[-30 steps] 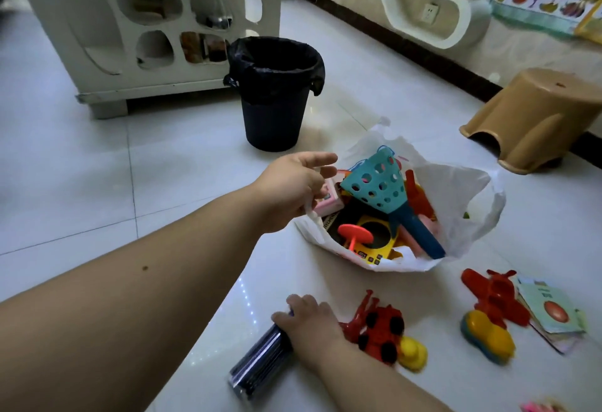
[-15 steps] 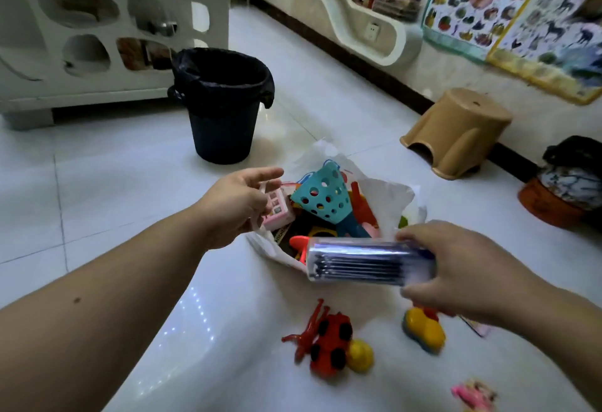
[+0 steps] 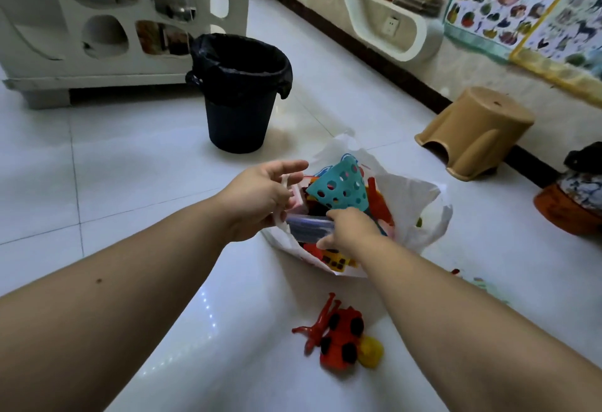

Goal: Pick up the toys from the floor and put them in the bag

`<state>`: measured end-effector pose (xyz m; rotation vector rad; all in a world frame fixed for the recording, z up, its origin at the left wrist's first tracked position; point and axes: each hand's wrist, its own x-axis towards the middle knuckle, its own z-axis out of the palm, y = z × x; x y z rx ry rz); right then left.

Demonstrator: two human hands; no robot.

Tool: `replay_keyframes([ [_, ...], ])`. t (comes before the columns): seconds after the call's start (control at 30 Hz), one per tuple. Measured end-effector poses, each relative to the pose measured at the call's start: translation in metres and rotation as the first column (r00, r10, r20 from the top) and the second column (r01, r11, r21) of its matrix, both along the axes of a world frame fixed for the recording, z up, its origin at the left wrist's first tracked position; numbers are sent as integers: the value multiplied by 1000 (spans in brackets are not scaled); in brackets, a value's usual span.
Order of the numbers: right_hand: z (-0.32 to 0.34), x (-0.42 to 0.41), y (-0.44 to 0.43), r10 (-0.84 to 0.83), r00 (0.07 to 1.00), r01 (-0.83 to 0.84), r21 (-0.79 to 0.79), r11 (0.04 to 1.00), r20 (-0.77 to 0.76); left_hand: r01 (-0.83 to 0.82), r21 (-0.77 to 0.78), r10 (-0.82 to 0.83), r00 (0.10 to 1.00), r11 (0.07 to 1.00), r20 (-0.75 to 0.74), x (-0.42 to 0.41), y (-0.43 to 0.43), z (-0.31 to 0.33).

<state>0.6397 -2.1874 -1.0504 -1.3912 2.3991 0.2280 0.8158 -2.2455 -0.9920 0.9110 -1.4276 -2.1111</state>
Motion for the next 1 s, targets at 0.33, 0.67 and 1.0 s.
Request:
replay_keyframes([
  [0.33,-13,2,115,230,964,-261,-627,734,-132,104,-4,-104,994,995,-11,-10,6,-5],
  [0.67,-119,16,152,-150,974,115,202,973,169,53,2,-53,998,999,-29,-8,6,-12],
  [1.0,-146,38,198,-282,888,326,-65,943,364,76,-16,-76,997,997,-6,-8,5,-20],
])
